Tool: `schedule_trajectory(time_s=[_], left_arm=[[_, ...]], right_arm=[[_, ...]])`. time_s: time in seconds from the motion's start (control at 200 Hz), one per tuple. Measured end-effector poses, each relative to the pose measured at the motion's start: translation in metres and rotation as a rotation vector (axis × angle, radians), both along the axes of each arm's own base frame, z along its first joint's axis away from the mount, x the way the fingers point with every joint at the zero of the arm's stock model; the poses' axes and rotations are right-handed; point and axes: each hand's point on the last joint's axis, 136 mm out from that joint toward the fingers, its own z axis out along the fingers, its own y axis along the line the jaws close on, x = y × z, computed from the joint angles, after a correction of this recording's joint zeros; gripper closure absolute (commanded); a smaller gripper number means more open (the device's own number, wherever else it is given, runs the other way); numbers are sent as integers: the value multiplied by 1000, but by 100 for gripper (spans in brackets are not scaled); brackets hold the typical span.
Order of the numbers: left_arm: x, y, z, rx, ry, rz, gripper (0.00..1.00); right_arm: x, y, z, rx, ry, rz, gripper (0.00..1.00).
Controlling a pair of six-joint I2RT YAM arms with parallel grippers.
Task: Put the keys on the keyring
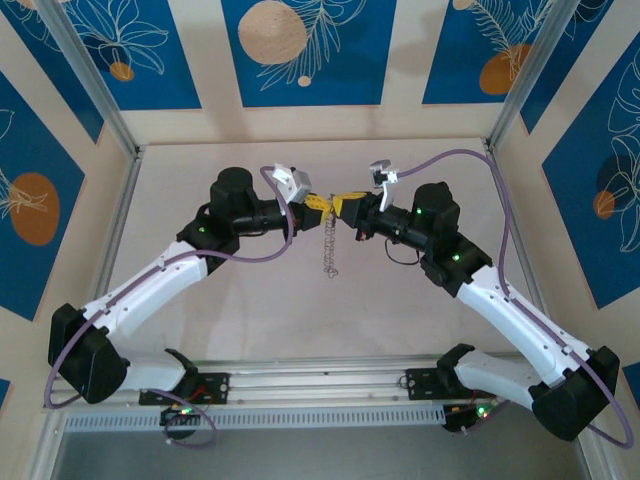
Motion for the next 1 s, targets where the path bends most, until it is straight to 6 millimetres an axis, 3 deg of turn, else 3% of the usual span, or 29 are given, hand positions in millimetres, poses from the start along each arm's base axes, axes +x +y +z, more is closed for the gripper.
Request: schedule_trajectory(time_s=[0.485,1.0], left_arm=[[2,0,1,0,-4,15,100],[3,-2,10,-41,-4,17,100]], right_arm=[[2,-16,-16,-19,27,-45,100],[3,-19,-19,27,56,-13,100]])
